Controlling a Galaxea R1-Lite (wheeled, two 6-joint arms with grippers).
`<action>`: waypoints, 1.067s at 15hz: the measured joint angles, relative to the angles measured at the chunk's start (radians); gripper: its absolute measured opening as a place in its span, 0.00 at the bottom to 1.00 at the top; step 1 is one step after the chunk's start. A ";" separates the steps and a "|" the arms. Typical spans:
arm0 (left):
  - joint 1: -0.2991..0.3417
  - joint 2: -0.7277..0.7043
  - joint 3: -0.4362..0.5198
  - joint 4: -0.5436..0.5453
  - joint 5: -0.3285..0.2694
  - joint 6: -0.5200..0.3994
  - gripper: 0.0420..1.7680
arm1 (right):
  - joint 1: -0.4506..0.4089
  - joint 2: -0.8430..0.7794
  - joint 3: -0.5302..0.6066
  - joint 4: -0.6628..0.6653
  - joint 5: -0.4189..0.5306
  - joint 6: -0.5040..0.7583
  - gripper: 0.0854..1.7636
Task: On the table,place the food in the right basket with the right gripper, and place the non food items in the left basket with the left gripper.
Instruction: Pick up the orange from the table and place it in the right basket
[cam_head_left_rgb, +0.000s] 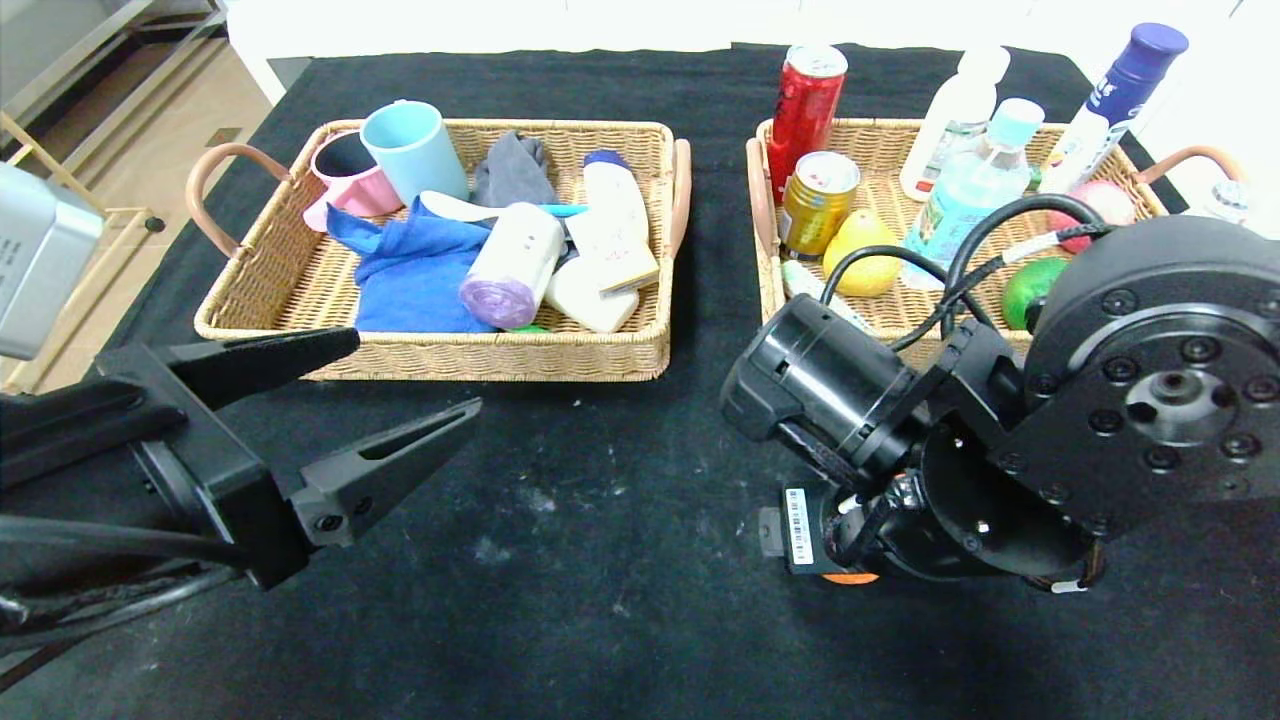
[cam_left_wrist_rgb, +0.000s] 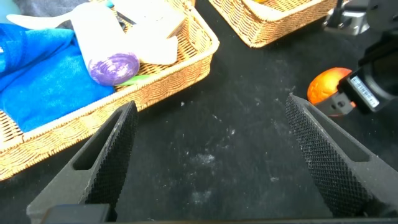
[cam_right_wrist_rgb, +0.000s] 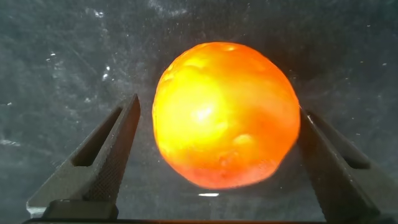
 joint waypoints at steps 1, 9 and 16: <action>0.000 -0.001 0.000 0.000 0.000 0.000 0.97 | -0.001 0.004 0.000 0.000 0.000 0.000 0.97; 0.000 -0.004 0.002 0.002 0.000 0.001 0.97 | -0.007 0.017 0.002 0.000 0.000 0.001 0.68; -0.003 -0.006 0.003 0.002 -0.001 0.001 0.97 | -0.008 0.018 0.003 0.000 -0.002 0.001 0.67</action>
